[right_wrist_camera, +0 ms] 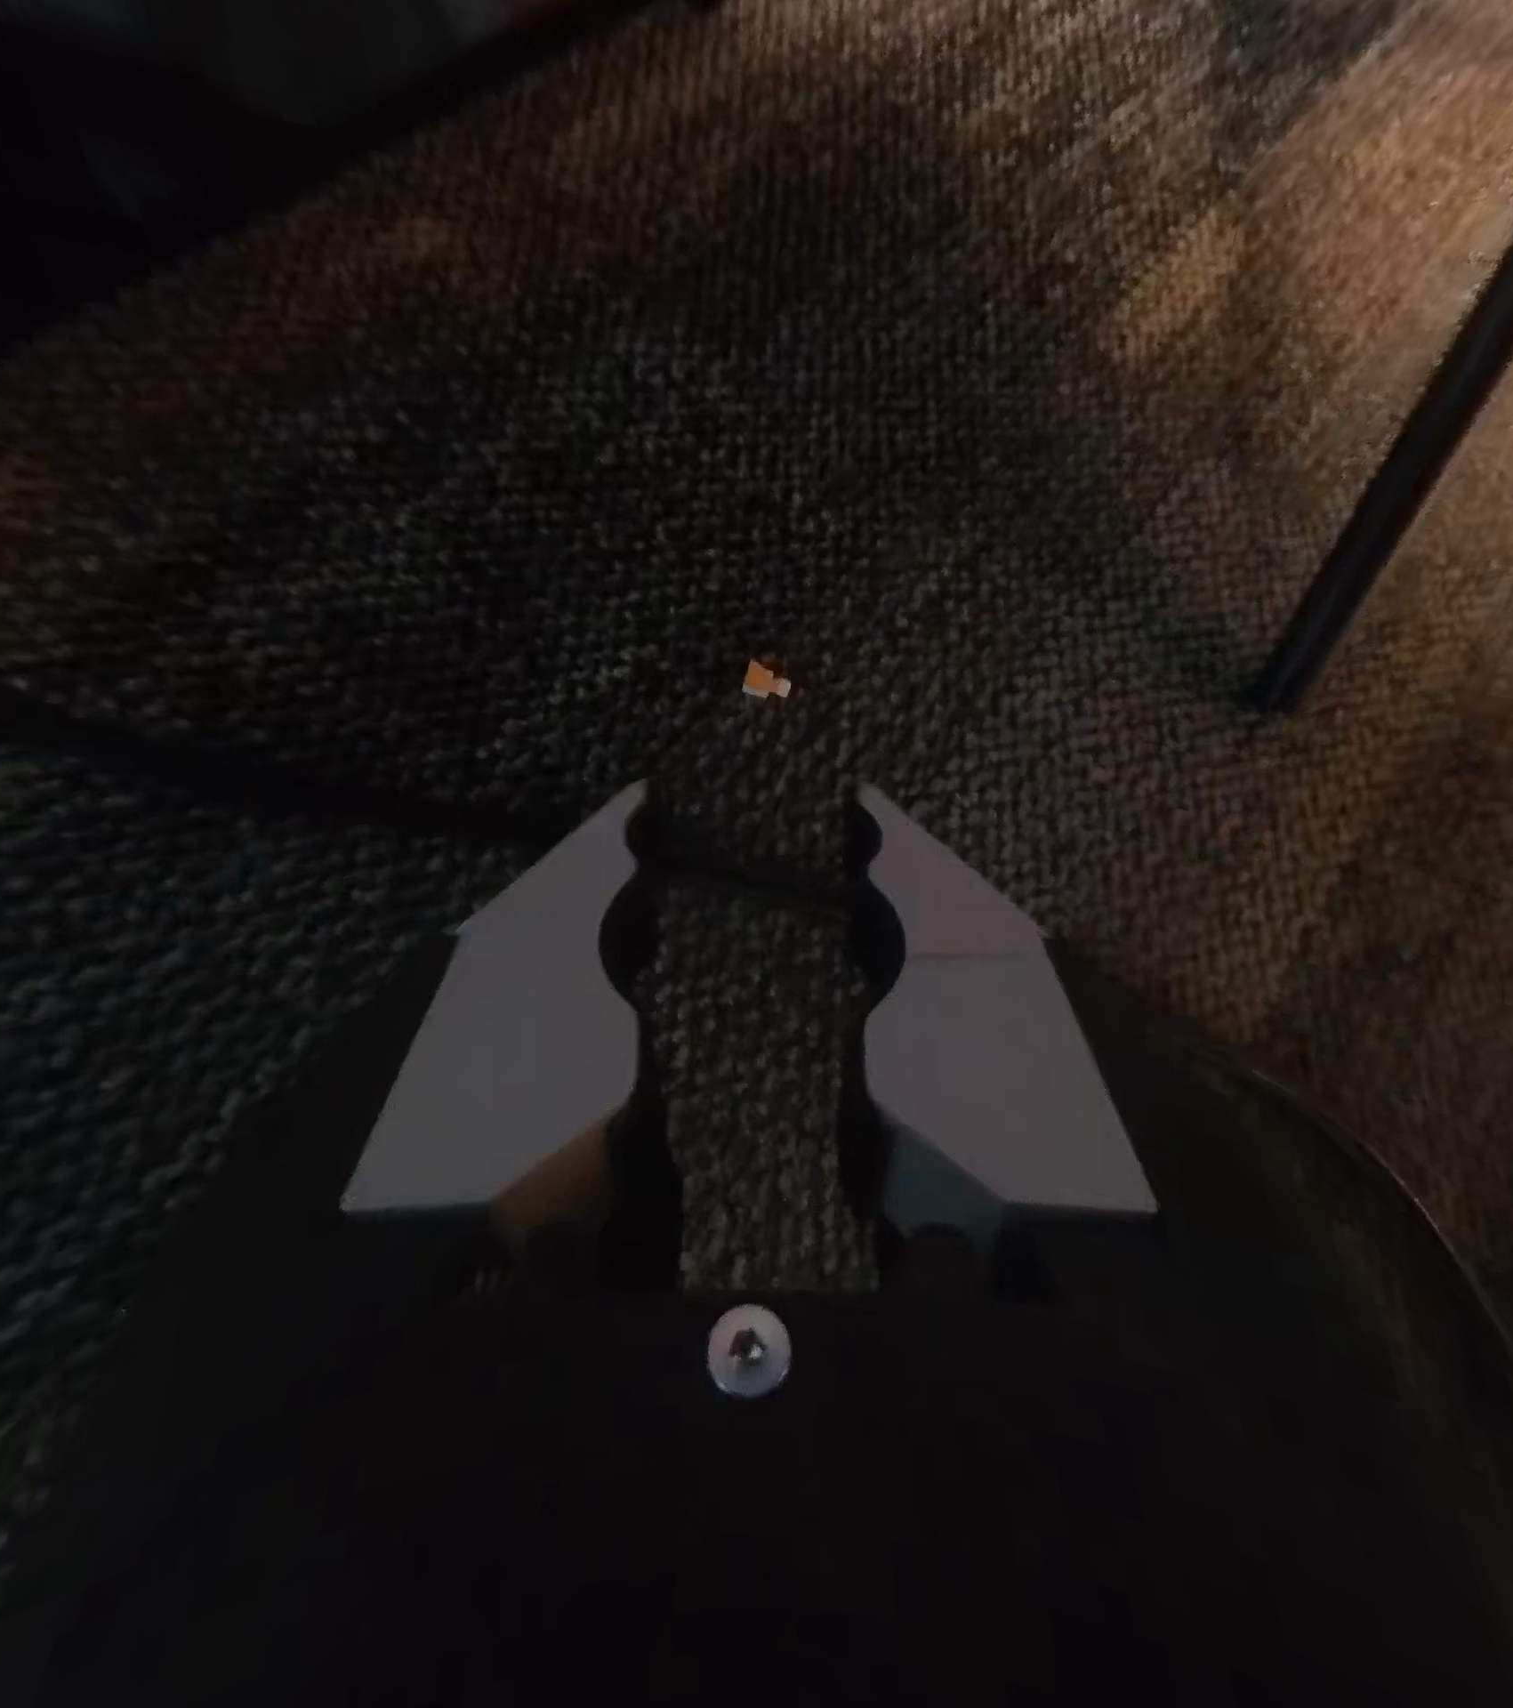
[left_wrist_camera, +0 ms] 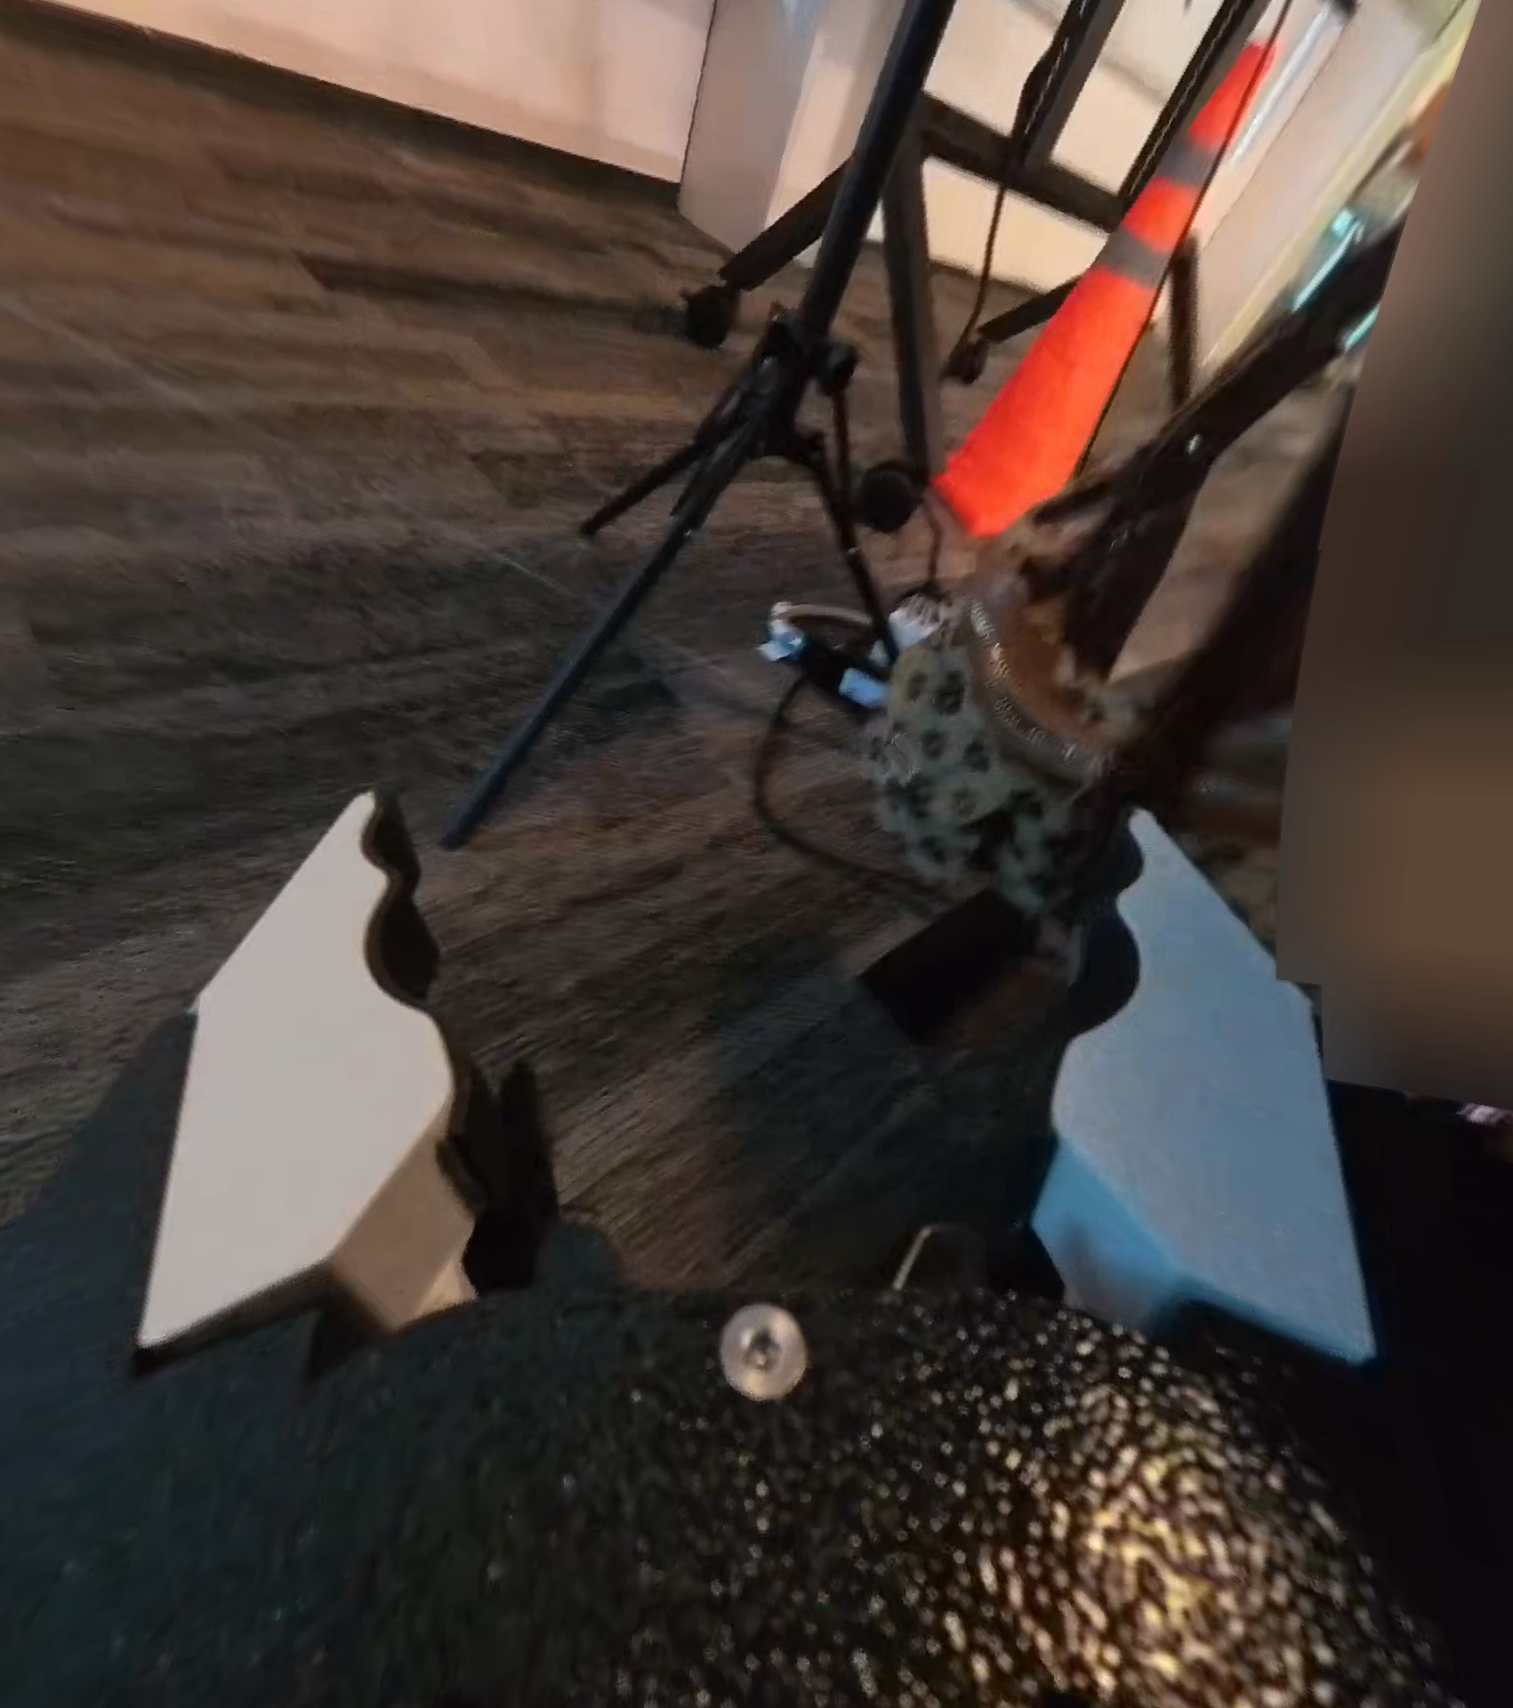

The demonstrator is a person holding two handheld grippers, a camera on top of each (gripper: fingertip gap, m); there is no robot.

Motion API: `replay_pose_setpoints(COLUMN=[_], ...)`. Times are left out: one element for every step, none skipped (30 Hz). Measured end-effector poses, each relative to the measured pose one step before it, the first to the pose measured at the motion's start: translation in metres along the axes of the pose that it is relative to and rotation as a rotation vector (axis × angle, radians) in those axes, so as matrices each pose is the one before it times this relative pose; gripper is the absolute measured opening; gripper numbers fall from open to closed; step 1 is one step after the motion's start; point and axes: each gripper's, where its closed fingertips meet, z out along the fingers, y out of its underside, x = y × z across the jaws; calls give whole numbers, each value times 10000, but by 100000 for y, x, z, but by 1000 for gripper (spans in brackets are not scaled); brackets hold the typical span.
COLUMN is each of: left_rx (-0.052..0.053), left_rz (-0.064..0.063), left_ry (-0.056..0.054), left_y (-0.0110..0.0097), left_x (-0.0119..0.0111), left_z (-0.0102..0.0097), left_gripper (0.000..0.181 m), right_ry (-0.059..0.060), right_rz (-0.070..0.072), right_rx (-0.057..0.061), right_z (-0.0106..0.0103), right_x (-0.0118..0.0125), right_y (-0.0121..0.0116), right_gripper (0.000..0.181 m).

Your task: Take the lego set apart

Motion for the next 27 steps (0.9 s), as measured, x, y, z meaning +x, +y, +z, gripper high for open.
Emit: replay_pose_setpoints(left_rx=[180,363,403,417,415,373,342,324,274,208,175,158,78,20,4,-8,-26,-38,-50,-49,-44,-34,-46,-64,-79,-77,-61], left_rz=[-238,-144,-51,-124,-134,21,153,163,108,81,122,129,77,32,14,25,21,13,45,99,131,146,144,140,151,149,114], left_ry=[28,104,-21,-33,123,102,64,105,148,211,231,188,177,154,82,79,100,96,103,92,56,38,28,26,21,-10,-10], left_y=[-435,-785,-850,-924,-898,-724,-507,-346,-208,-104,-20,25,100,154,186,193,152,123,116,130,129,96,100,117,145,163,141], left_x=[351,473,302,259,450,386,314,369,441,547,574,501,423,324,193,192,237,259,299,278,221,177,125,103,81,32,21], left_z=[756,737,744,758,787,767,728,690,655,600,488,363,268,185,103,79,94,98,96,71,41,34,38,25,23,-14,-23], left_gripper=[144,144,143,143,143,142,142,142,142,142,142,142,142,142,143,143,143,143,143,142,145,141,141,141,141,141,141], right_ry=[-27,-84,9,28,-89,-25,2,-28,-96,-66,-97,-127,-87,-79,-10,70,104,93,35,-32,-51,34,22,79,69,23,9], right_rz=[-58,-86,-120,-4,59,65,158,175,0,-251,-489,-552,-205,228,435,463,377,270,162,16,-66,-30,25,66,63,46,36], right_rx=[-4,54,81,131,77,-1,18,76,133,190,258,176,-12,-19,94,110,54,56,-10,-103,-254,-243,50,162,19,13,13], right_z=[240,26,-51,112,73,142,161,232,269,298,225,377,504,500,410,395,342,340,295,336,439,295,159,82,57,22,37], right_x=[-120,-224,-121,-124,-210,-28,53,5,-140,-141,-244,-281,-155,-29,128,270,314,310,201,76,-4,103,96,179,139,25,33], right_y=[233,130,54,14,13,66,76,33,-155,-260,-300,-66,198,155,-30,-74,-38,-35,111,227,446,486,50,-147,-47,-25,-59], right_gripper=[43,45,48,51,52,52,51,50,49,47,41,39,37,37,37,37,38,38,38,38,38,38,39,36,34,32,31])
